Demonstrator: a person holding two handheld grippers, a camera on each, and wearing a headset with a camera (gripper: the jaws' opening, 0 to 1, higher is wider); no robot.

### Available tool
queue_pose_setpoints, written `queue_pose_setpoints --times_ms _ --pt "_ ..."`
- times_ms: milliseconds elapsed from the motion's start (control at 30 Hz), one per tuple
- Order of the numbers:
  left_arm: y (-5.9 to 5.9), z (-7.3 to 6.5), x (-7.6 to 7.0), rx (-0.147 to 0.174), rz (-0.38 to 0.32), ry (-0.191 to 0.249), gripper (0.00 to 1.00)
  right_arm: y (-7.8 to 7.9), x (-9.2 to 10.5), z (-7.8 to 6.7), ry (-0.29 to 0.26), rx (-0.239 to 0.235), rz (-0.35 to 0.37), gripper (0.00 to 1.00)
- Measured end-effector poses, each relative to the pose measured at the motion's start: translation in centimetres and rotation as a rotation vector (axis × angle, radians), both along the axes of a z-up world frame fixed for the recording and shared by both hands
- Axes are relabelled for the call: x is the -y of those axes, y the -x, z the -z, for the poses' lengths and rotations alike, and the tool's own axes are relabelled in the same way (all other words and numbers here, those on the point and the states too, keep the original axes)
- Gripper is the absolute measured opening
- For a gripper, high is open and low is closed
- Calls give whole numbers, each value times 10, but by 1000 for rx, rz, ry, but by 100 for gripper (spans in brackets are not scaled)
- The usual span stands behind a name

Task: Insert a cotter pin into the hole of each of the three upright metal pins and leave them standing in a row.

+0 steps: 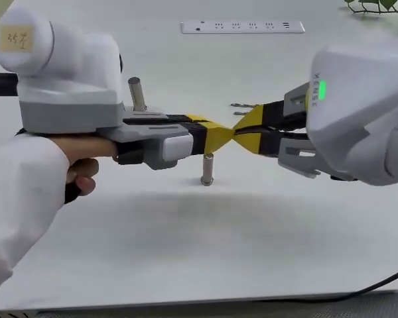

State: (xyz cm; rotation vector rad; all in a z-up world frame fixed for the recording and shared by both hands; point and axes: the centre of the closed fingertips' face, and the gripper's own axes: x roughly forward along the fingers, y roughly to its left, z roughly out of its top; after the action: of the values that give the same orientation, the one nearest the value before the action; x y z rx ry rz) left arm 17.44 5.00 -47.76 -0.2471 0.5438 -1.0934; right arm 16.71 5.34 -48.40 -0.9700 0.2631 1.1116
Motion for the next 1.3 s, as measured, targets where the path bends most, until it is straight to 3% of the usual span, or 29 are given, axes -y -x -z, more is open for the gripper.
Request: queue_pose_setpoints --times_ms 400,500,600,633,700,767,967,1100,1167,1200,1267,1300 --pt "8 -2 4 -27 3 11 0 1 1 -4 5 26 -10 0" --pt "10 -4 3 -63 -2 26 0 1 1 -5 1 27 -11 0" --pt "8 -5 1 -73 -15 34 0 1 0 -7 0 37 -13 0" --pt "9 -5 1 -66 -17 29 0 1 0 -7 1 38 -14 0" --pt "10 -6 1 -6 3 -1 0 2 -1 -7 -4 37 -19 0" --pt "13 -6 1 13 9 -18 0 3 -1 -7 -6 36 -25 0" --pt "13 -2 -1 18 15 -52 0 5 -3 -3 -2 36 -31 0" --pt "15 -1 -2 38 32 -77 0 7 -2 -1 -12 19 -33 0" --pt "16 -1 -3 45 38 -78 0 6 -1 0 -19 15 -27 9" --pt "15 -2 -4 57 38 -84 0 5 0 0 -37 -2 -16 14" --pt "15 -1 -6 94 55 -114 0 6 3 2 -73 -58 8 13" --pt "17 -1 -7 132 80 -136 0 6 5 3 -85 -81 19 12"
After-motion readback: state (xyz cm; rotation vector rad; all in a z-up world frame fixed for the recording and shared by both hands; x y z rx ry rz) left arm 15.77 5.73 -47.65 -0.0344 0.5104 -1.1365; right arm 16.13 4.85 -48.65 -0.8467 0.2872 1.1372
